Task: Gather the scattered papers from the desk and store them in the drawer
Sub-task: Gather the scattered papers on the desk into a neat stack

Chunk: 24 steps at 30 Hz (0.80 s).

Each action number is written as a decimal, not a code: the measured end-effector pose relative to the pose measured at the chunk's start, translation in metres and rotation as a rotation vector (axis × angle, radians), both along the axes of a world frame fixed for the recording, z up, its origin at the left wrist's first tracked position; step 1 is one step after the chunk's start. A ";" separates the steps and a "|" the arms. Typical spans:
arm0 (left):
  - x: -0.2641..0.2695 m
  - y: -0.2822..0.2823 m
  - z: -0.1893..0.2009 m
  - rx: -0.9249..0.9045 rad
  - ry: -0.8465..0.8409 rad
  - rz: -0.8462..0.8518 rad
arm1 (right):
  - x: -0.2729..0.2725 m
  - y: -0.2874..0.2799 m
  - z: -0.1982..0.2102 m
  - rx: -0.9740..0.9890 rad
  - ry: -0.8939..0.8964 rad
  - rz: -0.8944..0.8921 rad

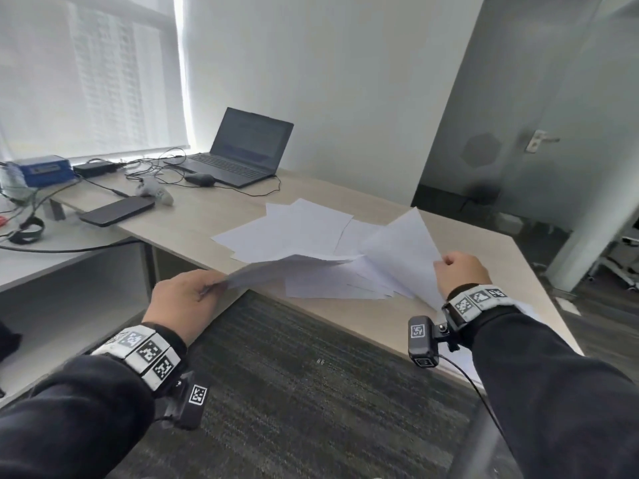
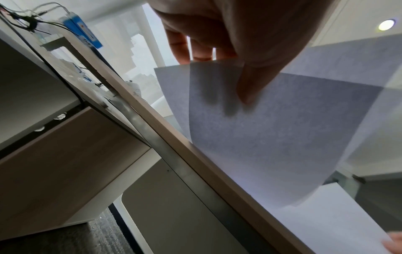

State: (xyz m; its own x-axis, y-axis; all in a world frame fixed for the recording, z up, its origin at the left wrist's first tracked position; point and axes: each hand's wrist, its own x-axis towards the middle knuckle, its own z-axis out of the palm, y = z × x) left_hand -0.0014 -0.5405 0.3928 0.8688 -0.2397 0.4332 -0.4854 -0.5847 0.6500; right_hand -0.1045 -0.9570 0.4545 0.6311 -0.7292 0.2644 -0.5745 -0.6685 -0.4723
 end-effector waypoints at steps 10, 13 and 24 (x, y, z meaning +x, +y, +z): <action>-0.028 -0.072 -0.002 0.416 -0.236 -0.248 | -0.032 0.063 -0.001 -0.212 -0.028 0.478; -0.041 -0.098 0.002 0.428 -0.235 -0.328 | -0.043 0.092 -0.005 -0.196 0.145 0.604; -0.055 -0.136 -0.008 0.378 -0.490 -0.242 | -0.087 0.094 -0.028 0.148 0.105 0.620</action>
State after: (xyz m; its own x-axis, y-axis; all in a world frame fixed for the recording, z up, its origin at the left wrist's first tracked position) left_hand -0.0562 -0.6766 0.3844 0.4947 -0.6168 0.6122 -0.8192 -0.5662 0.0916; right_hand -0.1920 -0.8632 0.4264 0.9641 -0.2446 0.1032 -0.1503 -0.8233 -0.5474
